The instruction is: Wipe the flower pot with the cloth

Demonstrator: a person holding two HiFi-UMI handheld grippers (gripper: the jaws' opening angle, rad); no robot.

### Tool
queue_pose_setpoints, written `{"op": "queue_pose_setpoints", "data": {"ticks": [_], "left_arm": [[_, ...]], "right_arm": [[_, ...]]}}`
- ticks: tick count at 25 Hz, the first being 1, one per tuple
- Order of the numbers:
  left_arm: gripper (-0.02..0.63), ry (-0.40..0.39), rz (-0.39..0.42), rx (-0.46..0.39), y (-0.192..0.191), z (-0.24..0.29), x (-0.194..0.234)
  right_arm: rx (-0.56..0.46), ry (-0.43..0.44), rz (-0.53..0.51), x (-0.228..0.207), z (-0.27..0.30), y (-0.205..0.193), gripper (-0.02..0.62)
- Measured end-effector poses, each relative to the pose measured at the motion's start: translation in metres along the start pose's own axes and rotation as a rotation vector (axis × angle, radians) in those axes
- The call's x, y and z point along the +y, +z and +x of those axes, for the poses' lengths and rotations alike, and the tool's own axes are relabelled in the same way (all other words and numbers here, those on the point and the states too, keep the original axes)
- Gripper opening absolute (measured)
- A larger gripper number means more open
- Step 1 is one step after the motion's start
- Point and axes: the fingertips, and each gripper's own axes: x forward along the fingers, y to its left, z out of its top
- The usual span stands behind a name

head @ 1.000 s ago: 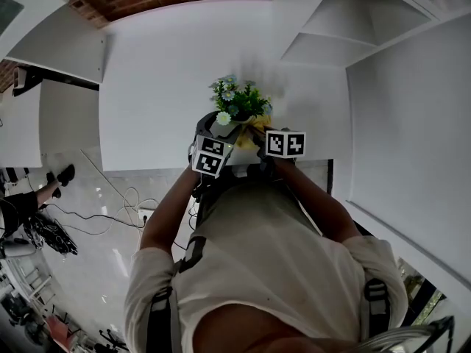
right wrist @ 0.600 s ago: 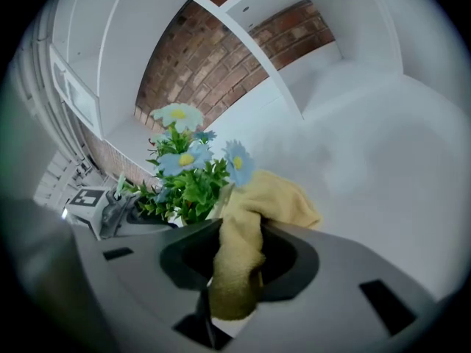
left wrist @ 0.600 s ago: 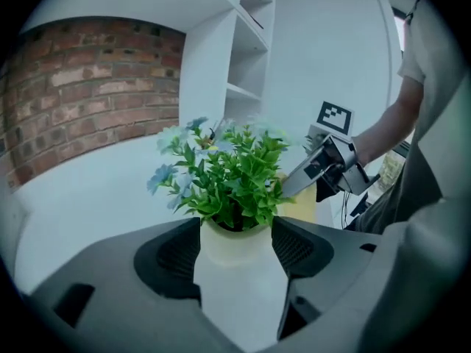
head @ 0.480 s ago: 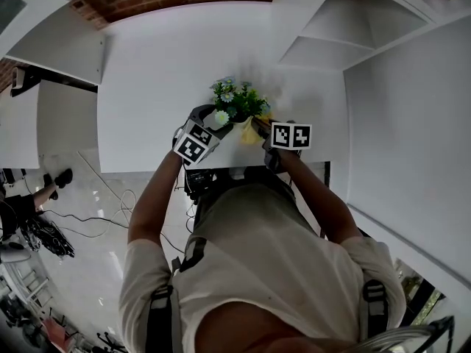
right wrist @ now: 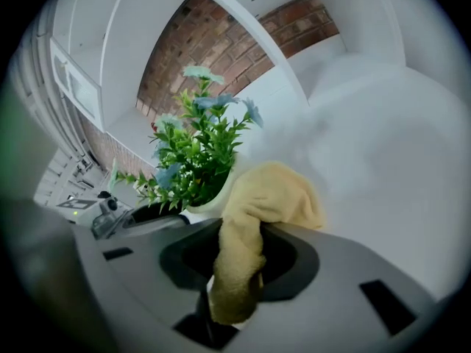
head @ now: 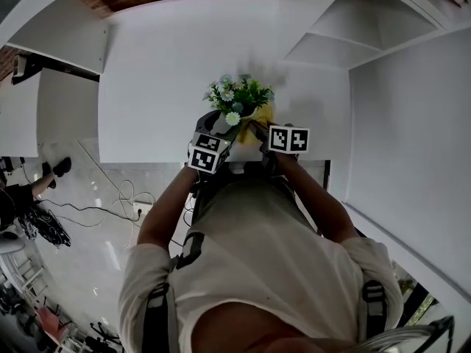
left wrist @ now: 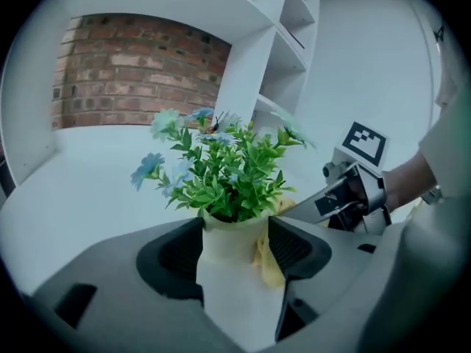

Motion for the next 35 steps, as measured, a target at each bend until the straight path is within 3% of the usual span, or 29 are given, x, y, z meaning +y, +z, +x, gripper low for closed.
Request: {"op": "queue_pose_setpoints", "data": {"ticks": [6,11,14,19,23,26,30,35], "left_arm": [[0.293,-0.051,0.11,0.027,0.001,-0.013,0.014],[0.301,-0.102,0.156,0.082,-0.002,0.003,0.017],[0.301,-0.076,0.141,0.07,-0.003,0.008,0.013],[0.299,0.02,0.045,0.043,-0.007,0.007,0.006],[0.299,-0.018,0.016,0.061,-0.016,0.0,-0.015],[0.299,-0.084,0.094,0.093,-0.025,-0.008,-0.023],[0.301,-0.063,0.212,0.1,-0.027,-0.013,0.008],[0.305,-0.118,0.316,0.16,-0.02,-0.002,0.021]], "right_arm": [[-0.039,-0.019,0.008,-0.014,-0.01,0.022,0.118],[-0.057,-0.029,0.001,-0.017,-0.01,0.032,0.118],[-0.053,-0.033,-0.001,-0.015,-0.008,0.029,0.117],[-0.008,-0.021,-0.025,-0.001,0.002,0.008,0.118],[0.012,-0.005,-0.028,0.003,0.001,0.0,0.119],[0.024,0.006,-0.044,0.003,0.0,-0.001,0.118],[0.023,0.022,-0.054,0.003,-0.003,0.003,0.118],[-0.007,0.016,-0.058,0.0,-0.007,0.017,0.119]]}}
